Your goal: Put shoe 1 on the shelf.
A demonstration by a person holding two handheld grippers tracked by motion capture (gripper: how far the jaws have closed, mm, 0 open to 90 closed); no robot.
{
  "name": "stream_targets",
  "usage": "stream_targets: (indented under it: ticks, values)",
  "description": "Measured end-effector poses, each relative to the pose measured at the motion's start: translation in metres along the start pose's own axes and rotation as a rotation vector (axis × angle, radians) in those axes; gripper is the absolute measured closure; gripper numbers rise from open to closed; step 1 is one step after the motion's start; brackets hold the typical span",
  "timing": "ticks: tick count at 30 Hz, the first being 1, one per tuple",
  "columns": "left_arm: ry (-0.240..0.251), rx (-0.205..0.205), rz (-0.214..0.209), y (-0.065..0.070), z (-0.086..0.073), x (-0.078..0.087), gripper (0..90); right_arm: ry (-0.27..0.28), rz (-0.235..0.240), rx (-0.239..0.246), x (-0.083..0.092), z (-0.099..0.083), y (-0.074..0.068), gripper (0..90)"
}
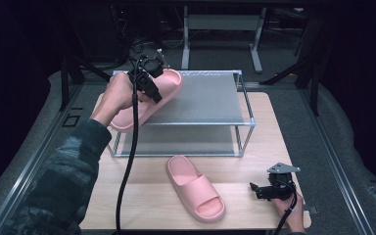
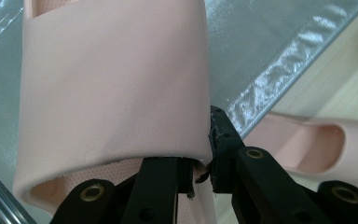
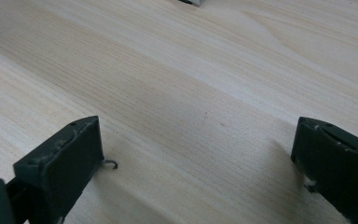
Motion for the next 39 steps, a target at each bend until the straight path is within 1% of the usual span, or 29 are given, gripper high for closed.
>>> stream_targets:
  ticks: [4, 5, 6, 7, 8, 10, 11, 12, 13, 14, 15, 17, 19, 20, 23, 25, 26, 27, 28, 29, 30, 31, 32, 33, 35, 36, 37, 39]
  values:
    - [-0.011, 0.070, 0.024, -0.007, 0.006, -0.007, 83.4, 0.000, 0.000, 0.000, 0.000, 0.000, 0.000, 1.6]
    - [-0.014, 0.094, 0.032, -0.008, 0.008, -0.010, 83.4, 0.000, 0.002, 0.001, 0.000, 0.000, 0.000, 1.6]
    - [-0.018, 0.105, 0.034, -0.009, 0.009, -0.012, 83.4, 0.000, 0.002, 0.001, 0.000, 0.000, 0.000, 1.6]
    - [-0.017, 0.128, 0.041, -0.009, 0.011, -0.015, 83.4, 0.000, 0.001, 0.000, 0.000, 0.000, 0.000, 1.6]
    - [-0.019, 0.141, 0.052, -0.011, 0.012, -0.018, 83.3, 0.006, 0.010, -0.002, 0.000, 0.000, 0.000, 1.6]
    - [-0.031, 0.168, 0.067, -0.013, 0.015, -0.023, 83.3, -0.001, 0.002, 0.001, 0.000, 0.000, 0.000, 1.6]
    - [-0.030, 0.188, 0.069, -0.014, 0.017, -0.026, 83.3, 0.000, 0.001, 0.002, 0.000, 0.000, 0.000, 1.6]
    - [-0.036, 0.222, 0.072, -0.016, 0.018, -0.032, 83.2, 0.006, 0.011, -0.002, -0.001, 0.000, 0.000, 1.6]
    - [-0.036, 0.222, 0.072, -0.016, 0.018, -0.032, 83.2, 0.006, 0.012, -0.002, 0.000, 0.000, -0.001, 1.6]
    - [-0.041, 0.248, 0.087, -0.020, 0.020, -0.039, 83.2, -0.001, 0.003, 0.001, 0.000, 0.000, 0.000, 1.6]
    - [-0.041, 0.248, 0.087, -0.020, 0.020, -0.039, 83.1, -0.001, 0.002, 0.001, 0.000, 0.000, 0.000, 1.7]
    - [-0.046, 0.268, 0.102, -0.022, 0.020, -0.045, 83.0, 0.000, 0.003, 0.001, 0.000, 0.000, 0.000, 1.7]
    - [-0.047, 0.276, 0.117, -0.022, 0.021, -0.052, 82.8, 0.000, 0.003, 0.001, 0.000, 0.000, 0.000, 1.7]
    - [-0.033, 0.287, 0.118, -0.023, 0.023, -0.058, 82.6, 0.000, 0.003, 0.001, 0.000, 0.000, 0.000, 1.7]
    - [-0.024, 0.293, 0.114, -0.025, 0.023, -0.062, 81.9, 0.002, 0.003, 0.001, 0.000, 0.000, 0.000, 2.0]
    - [-0.019, 0.285, 0.108, -0.026, 0.020, -0.065, 76.9, 0.002, 0.004, 0.001, 0.000, 0.000, 0.000, 2.1]
    - [-0.011, 0.280, 0.100, -0.025, 0.019, -0.066, 76.9, 0.003, 0.004, 0.001, 0.000, 0.000, 0.000, 2.1]
    - [-0.007, 0.272, 0.075, -0.023, 0.019, -0.064, 71.3, 0.003, 0.004, 0.001, 0.000, 0.000, 0.000, 2.1]
    - [0.008, 0.258, 0.050, -0.020, 0.019, -0.061, 67.0, 0.003, 0.004, 0.001, 0.000, 0.000, -0.001, 2.1]
    - [0.027, 0.236, 0.041, -0.018, 0.020, -0.056, 63.2, 0.003, 0.004, 0.001, 0.000, 0.000, -0.001, 2.2]
    - [0.042, 0.222, 0.041, -0.015, 0.021, -0.052, 59.3, 0.003, 0.005, 0.001, 0.000, 0.000, -0.001, 2.2]
    - [0.046, 0.202, 0.041, -0.014, 0.020, -0.047, 59.3, 0.003, 0.005, 0.001, 0.000, 0.000, -0.001, 2.2]
    - [0.072, 0.180, 0.062, -0.015, 0.019, -0.034, 57.1, 0.005, 0.004, -0.001, 0.000, 0.000, -0.001, 2.1]
    - [0.072, 0.180, 0.062, -0.015, 0.019, -0.034, 56.3, 0.005, 0.004, -0.001, 0.000, 0.000, -0.001, 2.1]
    - [0.085, 0.164, 0.085, -0.021, 0.016, -0.023, 55.4, 0.004, 0.004, -0.001, 0.000, 0.000, -0.001, 2.1]
    - [0.094, 0.162, 0.098, -0.028, 0.011, -0.013, 54.2, 0.005, 0.003, -0.001, 0.000, 0.000, -0.001, 2.1]
    - [0.094, 0.162, 0.098, -0.028, 0.011, -0.013, 53.9, 0.005, 0.003, -0.001, 0.000, 0.000, -0.001, 2.1]
    - [0.099, 0.169, 0.120, -0.037, 0.004, -0.006, 53.8, 0.005, 0.004, -0.001, 0.000, 0.000, -0.001, 2.1]
Point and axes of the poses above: each handheld gripper's, and its own axes: x roughly backward along the jaws, z roughly out of its top, y roughly to its right, the point moved 7 cm from there along -x, roughly forward along the jaws, and after that the axes turned 13 degrees about y, right-handed, at the moved point
